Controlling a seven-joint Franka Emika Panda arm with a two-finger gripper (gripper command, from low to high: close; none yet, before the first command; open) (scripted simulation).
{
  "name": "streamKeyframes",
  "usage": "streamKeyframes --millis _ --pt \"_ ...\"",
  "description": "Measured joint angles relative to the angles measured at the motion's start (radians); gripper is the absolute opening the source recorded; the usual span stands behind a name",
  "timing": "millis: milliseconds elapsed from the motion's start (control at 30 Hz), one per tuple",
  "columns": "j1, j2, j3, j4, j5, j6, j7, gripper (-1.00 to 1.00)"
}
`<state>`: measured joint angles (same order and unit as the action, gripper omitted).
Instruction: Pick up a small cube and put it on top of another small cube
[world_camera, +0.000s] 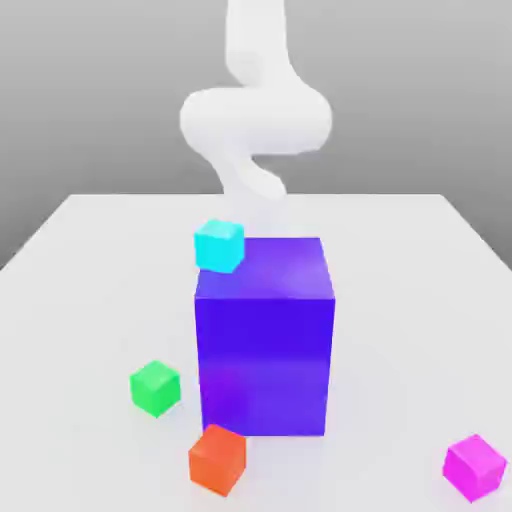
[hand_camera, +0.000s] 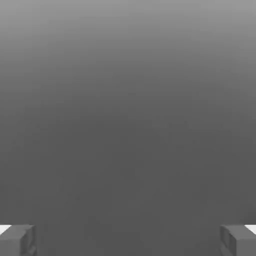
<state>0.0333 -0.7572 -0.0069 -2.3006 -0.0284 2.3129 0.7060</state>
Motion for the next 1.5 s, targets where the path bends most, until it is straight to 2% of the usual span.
streamKeyframes --millis 367,700,1100,1500 --pt "0.145 0.19 -0.044 -0.002 -0.105 0.054 -0.432 0.0" --pt "0.266 0.359 -0.093 -0.004 -0.155 0.102 -0.851 0.0" --pt "0.386 0.563 -0.136 -0.008 -0.154 0.168 -1.397 0.0" --pt "0.466 0.766 -0.128 -0.013 -0.095 0.238 -1.984 0.0"
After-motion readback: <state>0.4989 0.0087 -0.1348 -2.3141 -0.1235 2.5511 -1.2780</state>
